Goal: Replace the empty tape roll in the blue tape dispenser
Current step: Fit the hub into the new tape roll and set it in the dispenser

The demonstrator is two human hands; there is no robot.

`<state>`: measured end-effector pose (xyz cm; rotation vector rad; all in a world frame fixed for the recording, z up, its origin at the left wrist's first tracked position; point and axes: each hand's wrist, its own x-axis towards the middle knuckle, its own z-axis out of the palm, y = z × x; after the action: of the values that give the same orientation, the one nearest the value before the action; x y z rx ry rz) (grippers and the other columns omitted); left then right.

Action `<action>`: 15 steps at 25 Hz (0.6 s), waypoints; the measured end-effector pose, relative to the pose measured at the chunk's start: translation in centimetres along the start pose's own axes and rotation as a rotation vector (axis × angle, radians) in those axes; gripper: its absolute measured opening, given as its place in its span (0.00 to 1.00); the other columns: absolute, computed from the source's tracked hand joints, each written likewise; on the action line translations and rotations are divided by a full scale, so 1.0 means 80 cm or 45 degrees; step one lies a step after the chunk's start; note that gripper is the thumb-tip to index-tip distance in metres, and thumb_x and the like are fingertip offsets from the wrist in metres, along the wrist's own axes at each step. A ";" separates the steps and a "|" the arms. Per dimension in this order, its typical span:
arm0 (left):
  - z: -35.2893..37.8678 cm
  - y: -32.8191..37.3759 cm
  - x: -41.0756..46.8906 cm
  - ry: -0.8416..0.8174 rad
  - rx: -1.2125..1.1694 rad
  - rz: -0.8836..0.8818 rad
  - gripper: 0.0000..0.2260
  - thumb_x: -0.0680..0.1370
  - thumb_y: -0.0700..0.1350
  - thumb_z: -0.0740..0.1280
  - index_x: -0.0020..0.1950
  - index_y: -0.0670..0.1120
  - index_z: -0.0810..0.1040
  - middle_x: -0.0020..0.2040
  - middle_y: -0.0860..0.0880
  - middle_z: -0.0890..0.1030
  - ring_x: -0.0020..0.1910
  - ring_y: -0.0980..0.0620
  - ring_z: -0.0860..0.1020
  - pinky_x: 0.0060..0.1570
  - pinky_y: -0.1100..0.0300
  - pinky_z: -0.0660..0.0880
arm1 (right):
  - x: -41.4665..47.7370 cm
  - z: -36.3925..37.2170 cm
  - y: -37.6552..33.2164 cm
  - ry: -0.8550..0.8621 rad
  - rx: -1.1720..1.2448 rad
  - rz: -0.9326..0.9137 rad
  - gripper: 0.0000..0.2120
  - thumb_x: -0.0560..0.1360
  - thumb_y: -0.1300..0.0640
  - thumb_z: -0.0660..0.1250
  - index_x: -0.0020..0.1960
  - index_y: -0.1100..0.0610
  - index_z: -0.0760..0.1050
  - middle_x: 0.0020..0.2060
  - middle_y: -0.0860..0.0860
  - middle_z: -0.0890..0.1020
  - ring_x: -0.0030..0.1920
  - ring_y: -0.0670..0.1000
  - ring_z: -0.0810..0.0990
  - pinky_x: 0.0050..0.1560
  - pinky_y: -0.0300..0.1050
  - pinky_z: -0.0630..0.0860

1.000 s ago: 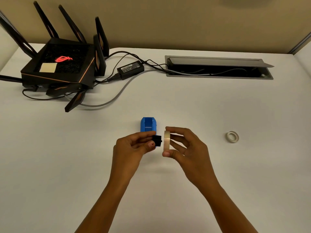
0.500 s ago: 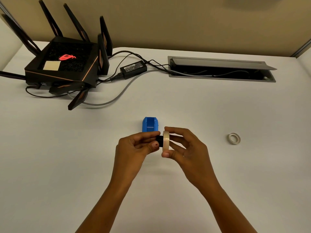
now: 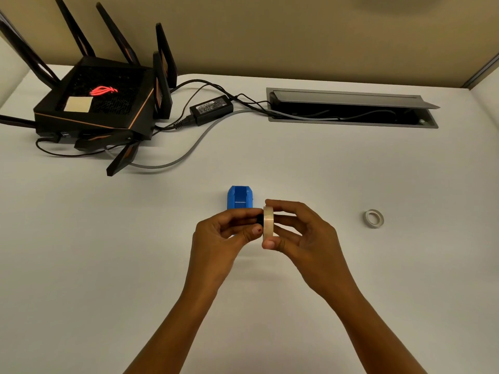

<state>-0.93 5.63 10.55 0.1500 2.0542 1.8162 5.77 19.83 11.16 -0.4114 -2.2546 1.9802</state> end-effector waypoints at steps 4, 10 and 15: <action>-0.002 -0.001 -0.001 -0.005 0.006 -0.003 0.11 0.67 0.45 0.72 0.47 0.57 0.81 0.44 0.59 0.84 0.46 0.58 0.82 0.53 0.60 0.77 | 0.000 0.001 0.001 0.003 -0.006 0.012 0.26 0.65 0.63 0.77 0.60 0.52 0.75 0.56 0.48 0.81 0.56 0.46 0.80 0.57 0.43 0.79; -0.002 -0.001 -0.001 -0.006 0.029 -0.007 0.12 0.63 0.51 0.71 0.45 0.61 0.80 0.40 0.66 0.83 0.46 0.61 0.81 0.53 0.61 0.77 | 0.001 0.004 0.000 0.034 -0.020 -0.002 0.24 0.65 0.61 0.76 0.60 0.52 0.76 0.56 0.48 0.81 0.54 0.44 0.81 0.50 0.36 0.80; -0.005 -0.001 0.000 0.015 0.042 -0.014 0.11 0.67 0.44 0.73 0.47 0.55 0.81 0.44 0.55 0.85 0.45 0.57 0.82 0.54 0.55 0.78 | 0.001 0.005 0.000 0.009 -0.021 -0.030 0.25 0.65 0.64 0.76 0.60 0.52 0.76 0.55 0.46 0.81 0.55 0.44 0.80 0.48 0.32 0.78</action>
<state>-1.05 5.24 10.54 0.1369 2.0897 1.7812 5.61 19.46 11.10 -0.3913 -2.2623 1.9474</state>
